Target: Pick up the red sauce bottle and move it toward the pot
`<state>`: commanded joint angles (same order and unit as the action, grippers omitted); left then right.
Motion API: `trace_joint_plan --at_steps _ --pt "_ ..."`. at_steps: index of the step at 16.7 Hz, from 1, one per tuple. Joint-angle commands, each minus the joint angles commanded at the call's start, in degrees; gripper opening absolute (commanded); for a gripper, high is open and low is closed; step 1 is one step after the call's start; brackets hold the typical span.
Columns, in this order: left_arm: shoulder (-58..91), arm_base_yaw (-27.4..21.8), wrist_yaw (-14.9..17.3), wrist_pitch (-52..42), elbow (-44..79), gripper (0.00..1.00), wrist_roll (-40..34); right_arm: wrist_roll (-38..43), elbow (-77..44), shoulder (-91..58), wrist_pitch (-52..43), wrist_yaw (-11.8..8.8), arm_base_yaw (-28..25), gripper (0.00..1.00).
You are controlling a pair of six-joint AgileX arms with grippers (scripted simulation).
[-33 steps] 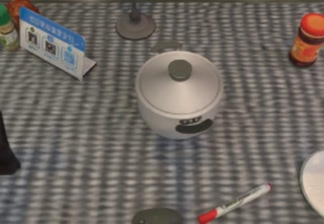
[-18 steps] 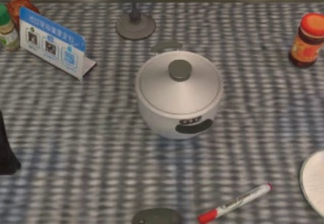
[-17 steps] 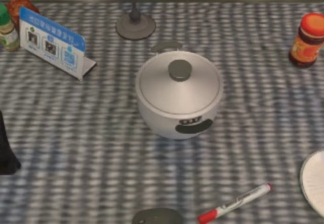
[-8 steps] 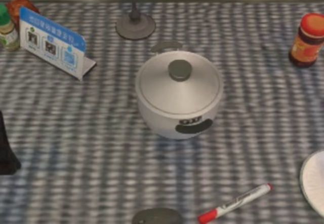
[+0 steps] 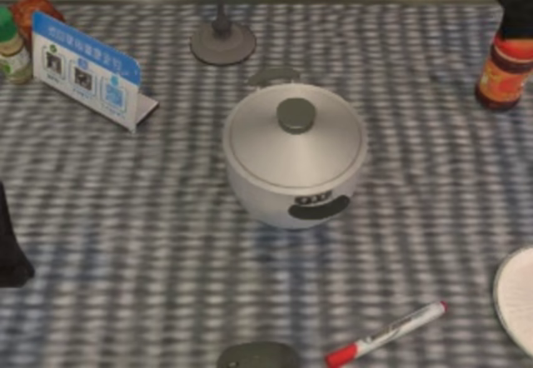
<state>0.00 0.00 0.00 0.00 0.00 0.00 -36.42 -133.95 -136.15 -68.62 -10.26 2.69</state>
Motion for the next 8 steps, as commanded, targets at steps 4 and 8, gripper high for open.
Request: trace_joint_plan --at_steps 4,8 --pt "0.00 0.00 0.00 0.00 0.00 1.00 0.00 -2.48 -8.25 -8.81 -4.62 -0.27 0.45 1.00" --pt "0.00 0.00 0.00 0.00 0.00 1.00 0.00 -2.73 -9.06 -9.66 -5.06 -0.30 0.49 1.00"
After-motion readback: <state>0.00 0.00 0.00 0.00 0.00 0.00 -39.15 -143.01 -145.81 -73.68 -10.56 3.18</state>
